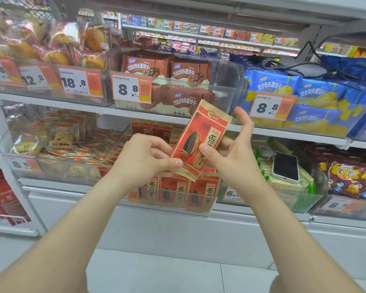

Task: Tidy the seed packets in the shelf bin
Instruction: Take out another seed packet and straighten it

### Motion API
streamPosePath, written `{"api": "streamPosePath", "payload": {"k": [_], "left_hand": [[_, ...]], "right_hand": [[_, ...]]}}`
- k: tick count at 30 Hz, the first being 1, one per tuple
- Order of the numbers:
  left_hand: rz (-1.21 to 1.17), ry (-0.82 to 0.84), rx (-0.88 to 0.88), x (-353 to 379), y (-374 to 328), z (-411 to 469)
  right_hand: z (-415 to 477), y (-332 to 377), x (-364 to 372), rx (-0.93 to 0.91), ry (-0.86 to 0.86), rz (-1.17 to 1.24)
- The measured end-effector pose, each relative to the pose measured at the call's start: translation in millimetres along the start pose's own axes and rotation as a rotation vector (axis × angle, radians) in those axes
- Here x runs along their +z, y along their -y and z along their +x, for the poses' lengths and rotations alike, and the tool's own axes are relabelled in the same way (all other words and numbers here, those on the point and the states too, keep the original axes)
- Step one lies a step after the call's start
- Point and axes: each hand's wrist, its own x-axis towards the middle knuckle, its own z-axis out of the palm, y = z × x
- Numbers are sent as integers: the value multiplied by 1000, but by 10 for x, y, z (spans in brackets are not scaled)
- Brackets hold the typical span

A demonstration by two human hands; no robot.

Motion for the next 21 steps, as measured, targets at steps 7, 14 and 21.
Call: {"api": "streamPosePath", "payload": {"k": [7, 14, 21], "left_hand": [[791, -53, 166, -166, 280, 219], [968, 145, 227, -174, 364, 296], [829, 156, 239, -193, 461, 261]], "right_hand": [[183, -106, 125, -332, -170, -174], [330, -280, 268, -293, -76, -341], [382, -339, 220, -208, 168, -516]]}}
